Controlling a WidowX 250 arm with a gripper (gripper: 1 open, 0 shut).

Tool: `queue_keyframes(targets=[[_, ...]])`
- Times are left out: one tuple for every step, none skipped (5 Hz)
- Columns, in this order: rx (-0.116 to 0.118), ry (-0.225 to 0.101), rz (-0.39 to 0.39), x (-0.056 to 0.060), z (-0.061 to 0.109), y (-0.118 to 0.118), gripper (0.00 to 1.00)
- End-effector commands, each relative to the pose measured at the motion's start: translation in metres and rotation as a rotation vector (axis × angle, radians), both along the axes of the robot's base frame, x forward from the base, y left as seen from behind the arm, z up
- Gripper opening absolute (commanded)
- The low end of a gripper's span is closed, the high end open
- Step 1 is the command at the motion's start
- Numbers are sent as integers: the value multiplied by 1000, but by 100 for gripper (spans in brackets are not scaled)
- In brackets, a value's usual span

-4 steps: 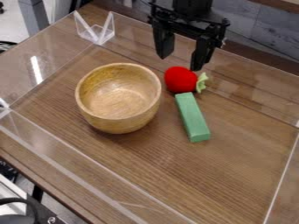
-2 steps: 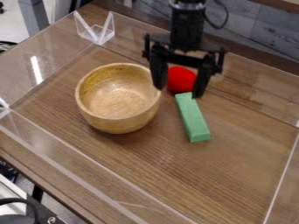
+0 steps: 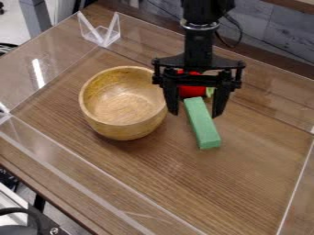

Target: Put the green stick in the brown bowl

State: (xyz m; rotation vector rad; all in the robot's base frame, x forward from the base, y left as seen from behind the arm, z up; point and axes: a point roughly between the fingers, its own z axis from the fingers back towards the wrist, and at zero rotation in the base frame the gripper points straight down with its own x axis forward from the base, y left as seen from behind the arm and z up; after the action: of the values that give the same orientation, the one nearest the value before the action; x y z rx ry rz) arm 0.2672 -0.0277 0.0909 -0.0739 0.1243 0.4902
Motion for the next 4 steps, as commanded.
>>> queue_keyframes(targets=[[-8, -68, 135, 4, 6, -3, 100], [-8, -76, 224, 6, -3, -4, 100], [-7, -81, 209, 7, -9, -5, 100], [-6, -85, 188, 8, -14, -7, 100]])
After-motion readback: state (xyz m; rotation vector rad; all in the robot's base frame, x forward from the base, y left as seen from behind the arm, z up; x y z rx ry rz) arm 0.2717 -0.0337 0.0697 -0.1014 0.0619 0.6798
